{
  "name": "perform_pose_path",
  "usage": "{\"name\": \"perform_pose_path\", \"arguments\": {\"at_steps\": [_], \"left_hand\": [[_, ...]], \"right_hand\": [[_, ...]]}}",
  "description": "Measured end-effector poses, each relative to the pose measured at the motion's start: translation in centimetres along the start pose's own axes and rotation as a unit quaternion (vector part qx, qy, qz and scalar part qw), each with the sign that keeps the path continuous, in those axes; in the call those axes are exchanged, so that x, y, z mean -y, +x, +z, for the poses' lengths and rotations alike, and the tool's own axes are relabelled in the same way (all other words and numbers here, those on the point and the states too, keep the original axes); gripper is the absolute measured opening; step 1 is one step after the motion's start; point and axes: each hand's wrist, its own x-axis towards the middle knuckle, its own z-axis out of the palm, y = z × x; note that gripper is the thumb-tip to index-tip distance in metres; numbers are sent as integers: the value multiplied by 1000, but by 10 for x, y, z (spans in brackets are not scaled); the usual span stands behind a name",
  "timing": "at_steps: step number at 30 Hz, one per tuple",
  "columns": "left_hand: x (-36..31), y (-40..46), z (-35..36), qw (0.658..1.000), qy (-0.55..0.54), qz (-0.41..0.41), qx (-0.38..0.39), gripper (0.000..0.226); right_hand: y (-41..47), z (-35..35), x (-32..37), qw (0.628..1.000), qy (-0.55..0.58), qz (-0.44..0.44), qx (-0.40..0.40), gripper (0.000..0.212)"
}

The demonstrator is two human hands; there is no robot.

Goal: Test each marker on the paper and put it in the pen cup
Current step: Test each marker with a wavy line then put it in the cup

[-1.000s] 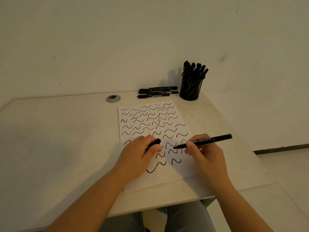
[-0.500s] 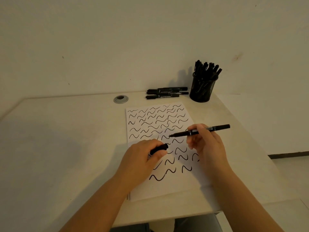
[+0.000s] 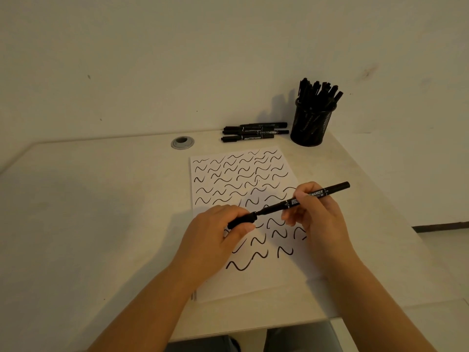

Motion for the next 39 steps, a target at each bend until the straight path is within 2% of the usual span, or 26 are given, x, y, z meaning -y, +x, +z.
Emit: {"name": "perform_pose_path", "arguments": {"at_steps": [4,8,11,15,20,27,33,37,39], "left_hand": [[-2,0,0,1000,10,-1,4,46],[-3,-1,1,1000,22,3,7,31],[-7,-2,2,1000,10,10,1,26],[-10,-2,1,1000,-17,14,-12,28],[-8,-3,2,999,-49,10,20,22],[-6,-2,2,996,-78,6,38,20],[-6,-2,4,994,-99,6,37,21],[-3,0,4,996,-84,0,2,20],[-3,1,4,997,-71,1,-31,17]], "right_hand": [[-4,5,3,999,-39,-4,11,27],[-8,9,1,997,-61,-14,46,18],[-9,11,0,994,-65,-10,89,2],[-9,10,0,993,-40,-13,108,15],[-8,7,-4,989,-33,-21,140,5],[-7,3,-5,983,-57,-30,172,2],[-7,3,-3,982,-72,-35,173,9],[-7,8,-2,988,-102,-24,115,3],[-7,12,-2,985,-156,-25,68,8]]}}
